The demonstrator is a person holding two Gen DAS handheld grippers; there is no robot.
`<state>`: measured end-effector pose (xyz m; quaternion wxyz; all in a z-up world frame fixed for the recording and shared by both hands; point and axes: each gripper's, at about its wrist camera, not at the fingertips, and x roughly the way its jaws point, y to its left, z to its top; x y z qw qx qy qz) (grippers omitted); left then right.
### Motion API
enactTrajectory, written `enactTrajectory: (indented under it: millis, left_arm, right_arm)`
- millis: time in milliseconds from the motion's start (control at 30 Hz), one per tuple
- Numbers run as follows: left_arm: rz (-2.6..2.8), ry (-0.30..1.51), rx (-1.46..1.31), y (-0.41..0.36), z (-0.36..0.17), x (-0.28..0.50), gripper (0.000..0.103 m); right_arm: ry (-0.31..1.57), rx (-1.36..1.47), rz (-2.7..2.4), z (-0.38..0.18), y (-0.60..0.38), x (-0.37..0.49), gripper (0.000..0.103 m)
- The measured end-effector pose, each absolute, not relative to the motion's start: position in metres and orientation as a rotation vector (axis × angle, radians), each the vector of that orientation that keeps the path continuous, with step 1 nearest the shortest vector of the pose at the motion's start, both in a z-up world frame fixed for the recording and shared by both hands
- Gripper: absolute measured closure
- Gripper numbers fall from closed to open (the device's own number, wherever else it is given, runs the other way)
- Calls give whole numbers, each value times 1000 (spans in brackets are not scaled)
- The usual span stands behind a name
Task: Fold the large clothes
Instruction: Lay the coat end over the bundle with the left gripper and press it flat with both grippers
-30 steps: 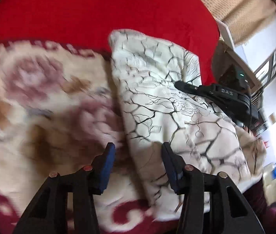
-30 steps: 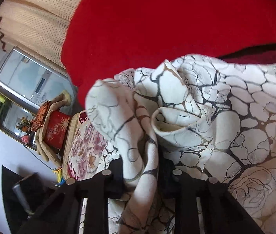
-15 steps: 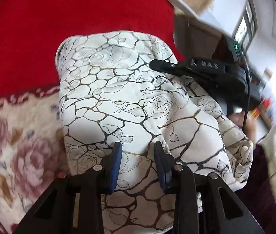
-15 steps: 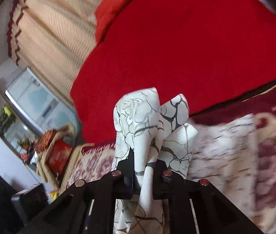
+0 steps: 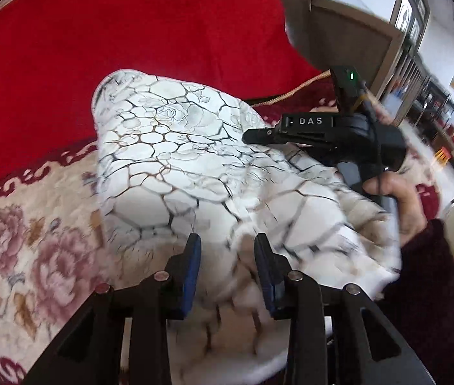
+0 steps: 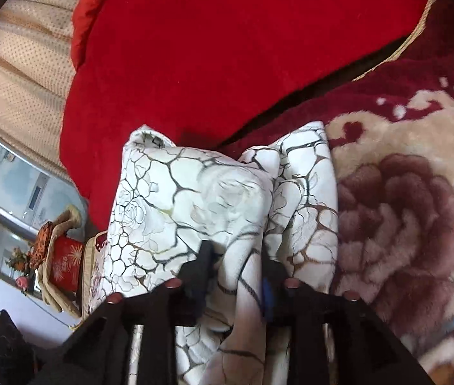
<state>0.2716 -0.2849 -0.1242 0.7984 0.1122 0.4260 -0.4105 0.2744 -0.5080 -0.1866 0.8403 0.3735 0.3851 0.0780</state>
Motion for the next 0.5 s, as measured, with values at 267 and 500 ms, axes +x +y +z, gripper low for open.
enactTrajectory:
  millis: [267,500]
  left_arm:
    - [-750,836,276,-229,-127,228,46]
    - [-715,872,263,-221,-144,229,46]
  right_arm:
    - [584,656,66,-110,-519,187,38]
    - [651,488,260,-94,-434,155,66]
